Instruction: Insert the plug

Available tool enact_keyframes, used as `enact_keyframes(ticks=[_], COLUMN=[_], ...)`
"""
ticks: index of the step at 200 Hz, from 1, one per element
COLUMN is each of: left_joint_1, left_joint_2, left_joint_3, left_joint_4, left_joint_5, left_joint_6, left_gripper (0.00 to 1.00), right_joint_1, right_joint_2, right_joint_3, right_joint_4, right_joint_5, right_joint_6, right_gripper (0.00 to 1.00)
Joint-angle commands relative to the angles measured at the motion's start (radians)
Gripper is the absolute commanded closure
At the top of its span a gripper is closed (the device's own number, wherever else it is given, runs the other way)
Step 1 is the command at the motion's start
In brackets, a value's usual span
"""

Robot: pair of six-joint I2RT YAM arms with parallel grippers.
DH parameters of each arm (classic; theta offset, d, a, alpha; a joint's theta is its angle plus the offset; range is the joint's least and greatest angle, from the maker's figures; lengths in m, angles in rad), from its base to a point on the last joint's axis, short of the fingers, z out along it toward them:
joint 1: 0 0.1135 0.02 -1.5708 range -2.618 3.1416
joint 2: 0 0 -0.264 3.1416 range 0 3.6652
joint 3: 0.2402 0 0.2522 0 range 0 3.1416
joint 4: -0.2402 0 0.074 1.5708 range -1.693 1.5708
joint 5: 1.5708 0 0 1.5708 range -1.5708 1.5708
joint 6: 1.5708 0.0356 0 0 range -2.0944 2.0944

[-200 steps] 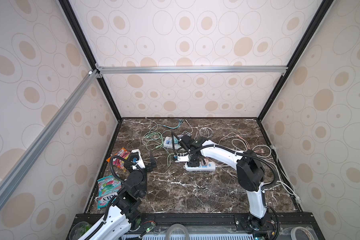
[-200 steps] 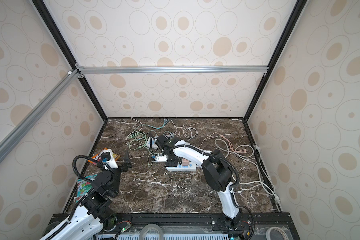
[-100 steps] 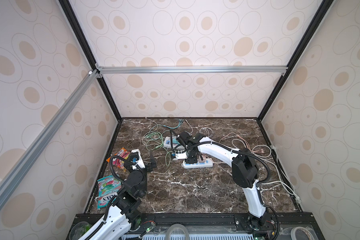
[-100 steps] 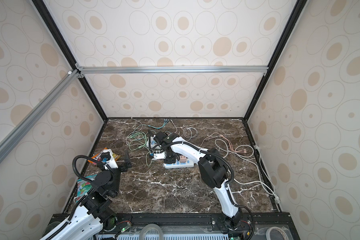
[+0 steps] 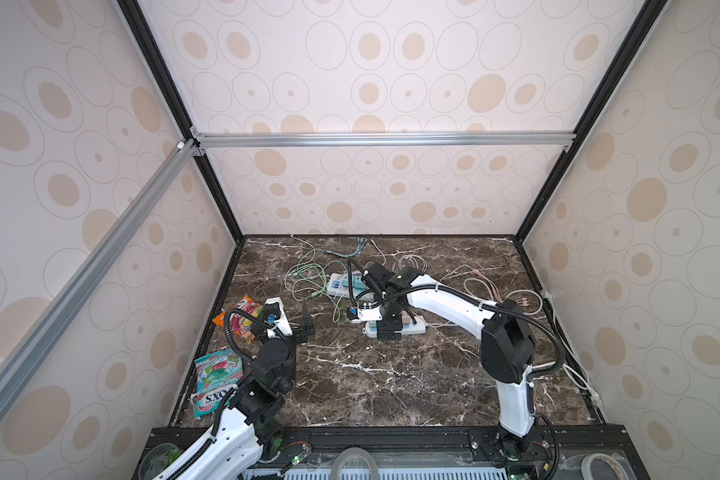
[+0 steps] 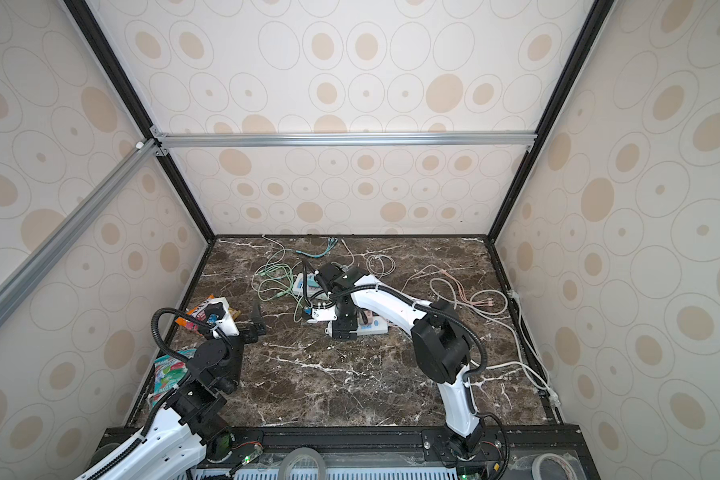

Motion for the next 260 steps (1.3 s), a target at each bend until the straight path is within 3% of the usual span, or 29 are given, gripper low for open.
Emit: enact_keyframes(ticks=[1,46,65,81,97,120,141,160,199,213,233,250,260], left_joint_1=[0.009,0.017,0.025,0.046,0.081,0.154,0.229,0.300,0.383,0.436,0.489,0.496,0.496], left_joint_2=[0.007,0.046,0.077,0.113,0.148,0.201,0.256,0.339,0.536,0.606,0.727,0.802,0.835], left_joint_3=[0.014,0.018,0.024,0.026,0.017,-0.023,-0.063,-0.066,-0.056,-0.032,0.021,0.055,0.048], left_joint_4=[0.035,0.045,0.043,0.034,0.037,0.092,0.174,0.202,0.322,0.349,0.375,0.454,0.548], left_joint_5=[0.010,0.019,-0.022,-0.078,-0.102,-0.163,-0.207,-0.203,-0.098,0.020,0.154,0.205,0.213], left_joint_6=[-0.021,-0.030,-0.049,-0.079,-0.099,-0.114,-0.106,-0.116,-0.111,-0.119,-0.101,-0.045,-0.013], left_gripper=[0.02,0.02,0.02,0.02,0.02,0.02,0.02,0.02,0.02,0.01,0.01,0.02,0.02], right_joint_1=[0.001,-0.027,-0.078,-0.144,-0.223,-0.364,-0.514,-0.678,-0.756,-0.786,-0.794,-0.795,-0.797], right_joint_2=[-0.086,-0.290,-0.426,-0.543,-0.651,-0.751,-0.771,-0.777,-0.704,-0.655,-0.637,-0.596,-0.575], right_joint_3=[-0.045,-0.205,-0.329,-0.462,-0.619,-0.825,-0.911,-0.998,-1.154,-1.189,-1.202,-1.253,-1.238], right_joint_4=[-0.003,0.104,0.286,0.504,0.756,1.054,1.030,0.994,1.141,1.225,1.335,1.548,1.541], right_joint_5=[-0.037,-0.088,-0.138,-0.139,-0.058,0.226,0.457,0.439,0.520,0.466,0.380,0.348,0.317], right_joint_6=[0.002,0.039,0.122,0.264,0.415,0.636,0.863,1.021,1.008,1.031,0.969,0.939,0.933], right_gripper=[0.02,0.02,0.02,0.02,0.02,0.02,0.02,0.02,0.02,0.02,0.01,0.01,0.01])
